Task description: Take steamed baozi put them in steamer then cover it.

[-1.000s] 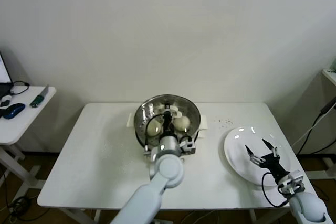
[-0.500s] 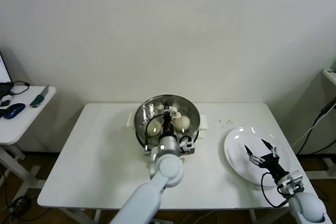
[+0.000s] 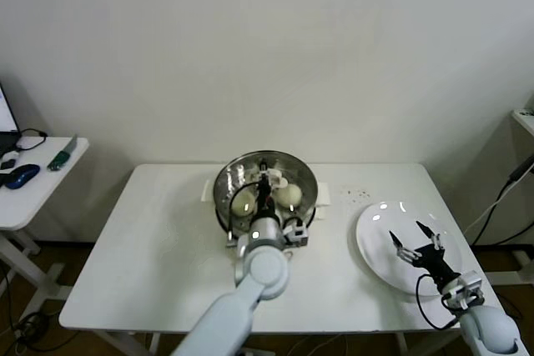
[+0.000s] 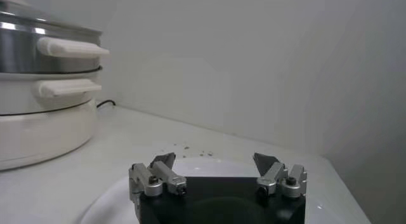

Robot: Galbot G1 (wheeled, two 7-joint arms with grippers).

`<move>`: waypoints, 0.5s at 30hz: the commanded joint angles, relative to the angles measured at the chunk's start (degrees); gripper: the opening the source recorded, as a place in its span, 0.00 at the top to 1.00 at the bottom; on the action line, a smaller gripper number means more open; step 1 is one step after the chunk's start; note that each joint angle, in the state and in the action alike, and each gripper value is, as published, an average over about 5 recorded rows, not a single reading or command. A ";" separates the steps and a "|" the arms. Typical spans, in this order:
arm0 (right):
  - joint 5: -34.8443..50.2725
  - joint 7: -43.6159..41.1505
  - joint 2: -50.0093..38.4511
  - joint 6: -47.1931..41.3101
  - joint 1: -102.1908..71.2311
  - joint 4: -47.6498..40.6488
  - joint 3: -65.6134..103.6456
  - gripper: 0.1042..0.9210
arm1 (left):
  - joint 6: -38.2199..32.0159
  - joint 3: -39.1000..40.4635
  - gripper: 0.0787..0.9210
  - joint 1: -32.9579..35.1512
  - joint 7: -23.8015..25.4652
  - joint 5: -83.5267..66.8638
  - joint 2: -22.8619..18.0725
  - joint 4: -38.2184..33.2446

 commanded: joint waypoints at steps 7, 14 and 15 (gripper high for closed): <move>-1.70 1.02 -0.81 -5.39 0.48 1.72 -0.53 0.12 | 2.83 -2.10 0.36 7.21 1.91 -7.79 6.25 -16.47; -1.08 1.59 -1.26 -9.24 1.34 3.47 -0.14 0.12 | 2.70 -4.90 0.15 11.63 -0.43 -12.79 10.42 -24.69; -0.98 1.56 -1.27 -9.44 1.27 3.84 -0.02 0.12 | 2.56 -5.65 0.13 12.40 -1.19 -14.23 11.14 -25.76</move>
